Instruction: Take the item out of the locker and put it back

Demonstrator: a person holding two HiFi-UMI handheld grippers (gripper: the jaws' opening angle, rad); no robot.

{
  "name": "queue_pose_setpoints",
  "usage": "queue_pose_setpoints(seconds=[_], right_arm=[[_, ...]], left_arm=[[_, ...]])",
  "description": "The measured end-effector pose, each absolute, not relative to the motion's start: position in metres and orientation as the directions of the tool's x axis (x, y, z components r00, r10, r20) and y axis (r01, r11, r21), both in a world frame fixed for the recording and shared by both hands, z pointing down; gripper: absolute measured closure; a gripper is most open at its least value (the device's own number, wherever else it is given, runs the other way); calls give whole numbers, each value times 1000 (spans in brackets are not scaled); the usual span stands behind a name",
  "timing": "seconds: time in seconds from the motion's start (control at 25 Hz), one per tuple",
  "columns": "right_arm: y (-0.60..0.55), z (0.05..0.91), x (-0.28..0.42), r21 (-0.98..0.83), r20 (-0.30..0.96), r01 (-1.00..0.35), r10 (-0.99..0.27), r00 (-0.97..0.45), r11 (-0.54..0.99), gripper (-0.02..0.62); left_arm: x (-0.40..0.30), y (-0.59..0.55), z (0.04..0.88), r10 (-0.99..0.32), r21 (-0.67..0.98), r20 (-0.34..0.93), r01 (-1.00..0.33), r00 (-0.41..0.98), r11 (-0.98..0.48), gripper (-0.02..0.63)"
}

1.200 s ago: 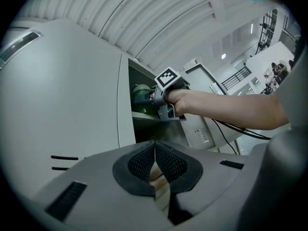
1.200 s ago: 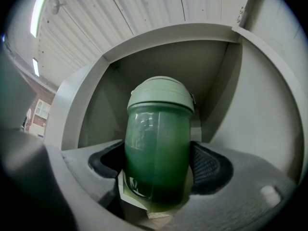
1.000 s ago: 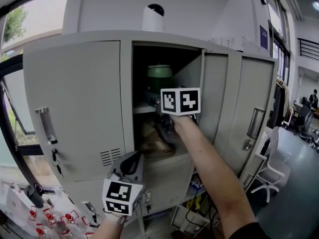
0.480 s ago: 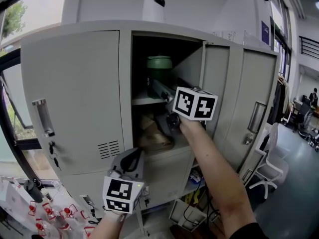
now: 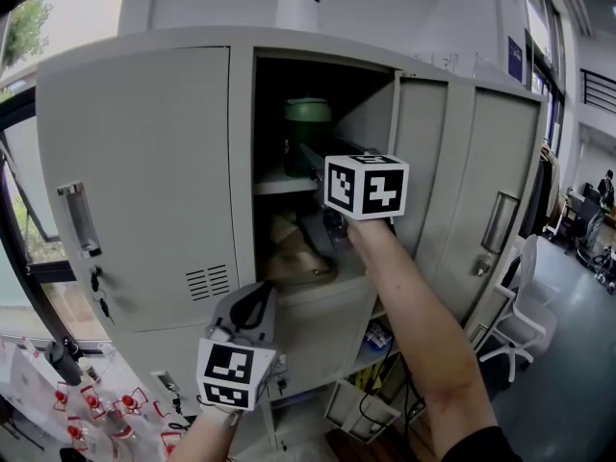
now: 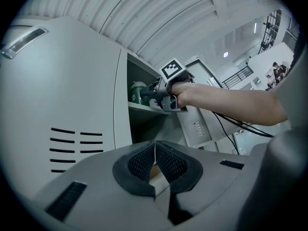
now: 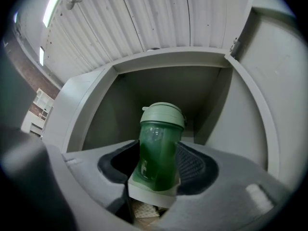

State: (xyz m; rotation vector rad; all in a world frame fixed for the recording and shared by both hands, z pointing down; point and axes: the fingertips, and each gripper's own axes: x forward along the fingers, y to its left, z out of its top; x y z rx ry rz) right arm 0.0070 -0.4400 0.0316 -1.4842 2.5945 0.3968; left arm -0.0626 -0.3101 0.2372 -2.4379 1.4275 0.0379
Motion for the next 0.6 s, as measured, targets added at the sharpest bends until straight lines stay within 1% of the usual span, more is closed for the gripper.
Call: queue_pose_setpoints(seconds=[0.32, 0.6], right_arm=[[-467, 34, 5, 168, -162, -870, -857, -489, 464, 370], [-469, 35, 5, 183, -155, -871, -862, -483, 455, 371]], left_arm=[[-66, -319, 244, -852, -252, -167, -857, 496, -450, 594], [-67, -325, 246, -854, -244, -161, -858, 495, -452, 594]])
